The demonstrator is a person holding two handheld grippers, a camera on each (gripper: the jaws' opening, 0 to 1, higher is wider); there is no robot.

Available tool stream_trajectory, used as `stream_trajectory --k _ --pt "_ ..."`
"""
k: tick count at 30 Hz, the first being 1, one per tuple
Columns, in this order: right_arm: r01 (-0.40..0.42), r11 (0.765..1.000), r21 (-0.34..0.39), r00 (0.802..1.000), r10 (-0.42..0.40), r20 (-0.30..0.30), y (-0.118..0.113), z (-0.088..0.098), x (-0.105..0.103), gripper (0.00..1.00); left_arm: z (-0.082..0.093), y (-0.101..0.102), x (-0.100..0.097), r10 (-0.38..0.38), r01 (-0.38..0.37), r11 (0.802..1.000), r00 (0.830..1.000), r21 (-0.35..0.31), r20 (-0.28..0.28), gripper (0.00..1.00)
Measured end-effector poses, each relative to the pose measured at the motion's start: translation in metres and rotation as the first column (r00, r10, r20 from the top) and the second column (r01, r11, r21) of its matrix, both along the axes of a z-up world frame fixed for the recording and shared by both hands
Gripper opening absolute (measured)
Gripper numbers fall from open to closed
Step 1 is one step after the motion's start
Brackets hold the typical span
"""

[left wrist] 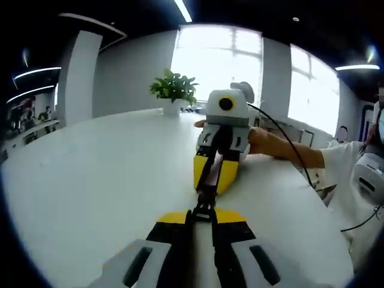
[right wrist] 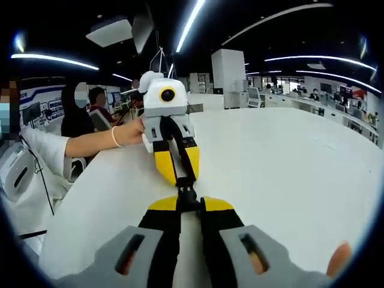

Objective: Snap the two parts of the plastic buckle together until the buckle closes and remains connected.

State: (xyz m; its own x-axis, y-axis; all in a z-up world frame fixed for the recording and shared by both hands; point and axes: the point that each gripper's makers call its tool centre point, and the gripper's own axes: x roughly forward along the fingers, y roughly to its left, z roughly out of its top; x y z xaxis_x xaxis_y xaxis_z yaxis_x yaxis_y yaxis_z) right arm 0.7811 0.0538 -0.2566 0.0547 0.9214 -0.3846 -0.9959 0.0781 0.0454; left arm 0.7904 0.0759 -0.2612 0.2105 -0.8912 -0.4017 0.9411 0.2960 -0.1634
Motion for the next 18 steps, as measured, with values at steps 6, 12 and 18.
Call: stream_trajectory --k 6,12,18 --pt "-0.003 1.000 -0.008 1.000 0.003 0.003 -0.0004 -0.0014 0.0006 0.12 -0.0003 -0.0007 -0.0007 0.004 -0.004 1.000 1.000 0.005 0.011 0.12" --pt "-0.035 0.999 -0.017 0.999 0.036 0.018 0.0052 -0.0009 -0.0050 0.12 0.0005 -0.0037 -0.0071 -0.024 0.023 0.999 0.999 0.029 0.047 0.12" --pt "-0.040 0.999 -0.016 0.999 0.040 0.014 0.0066 0.0000 -0.0052 0.12 0.0014 -0.0002 -0.0057 -0.024 0.023 1.000 0.999 0.014 0.029 0.13"
